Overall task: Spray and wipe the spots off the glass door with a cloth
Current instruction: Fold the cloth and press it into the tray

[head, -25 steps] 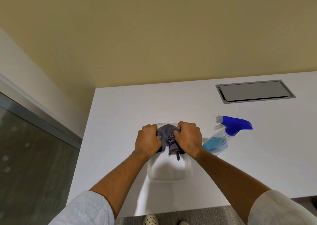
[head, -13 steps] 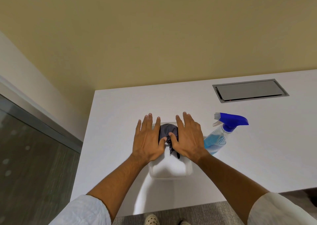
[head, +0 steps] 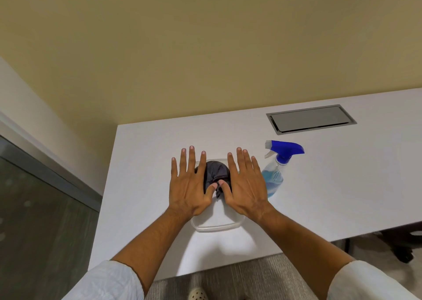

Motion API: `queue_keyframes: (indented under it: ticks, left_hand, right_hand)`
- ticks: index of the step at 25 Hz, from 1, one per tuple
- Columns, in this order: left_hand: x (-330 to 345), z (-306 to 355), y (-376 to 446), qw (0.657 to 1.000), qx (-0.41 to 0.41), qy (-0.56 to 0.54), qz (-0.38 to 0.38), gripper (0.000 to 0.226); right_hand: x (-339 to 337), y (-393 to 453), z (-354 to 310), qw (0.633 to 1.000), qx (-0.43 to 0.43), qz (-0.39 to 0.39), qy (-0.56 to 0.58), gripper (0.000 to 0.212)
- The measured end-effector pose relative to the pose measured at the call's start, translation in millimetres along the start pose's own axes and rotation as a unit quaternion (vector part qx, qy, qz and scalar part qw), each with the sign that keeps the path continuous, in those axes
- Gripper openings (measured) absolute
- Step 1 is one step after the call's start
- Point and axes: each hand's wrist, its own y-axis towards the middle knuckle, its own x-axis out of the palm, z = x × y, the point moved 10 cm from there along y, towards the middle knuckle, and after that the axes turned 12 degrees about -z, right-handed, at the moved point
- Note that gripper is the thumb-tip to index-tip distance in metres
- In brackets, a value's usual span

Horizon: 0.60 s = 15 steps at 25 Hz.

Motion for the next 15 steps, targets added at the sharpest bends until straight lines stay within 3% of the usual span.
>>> queue_keyframes:
  ticks: [12, 15]
  left_hand:
    - [14.1, 88.0, -32.3, 0.997, -0.023, -0.063, -0.044, 0.084]
    - [12.7, 116.6, -28.9, 0.996, -0.025, -0.082, -0.038, 0.076]
  right_hand:
    - [-20.9, -82.7, 42.0, 0.990, -0.101, 0.099, 0.021, 0.064]
    - [-16.1, -95.1, 79.5, 0.984, -0.102, 0.094, 0.108, 0.058]
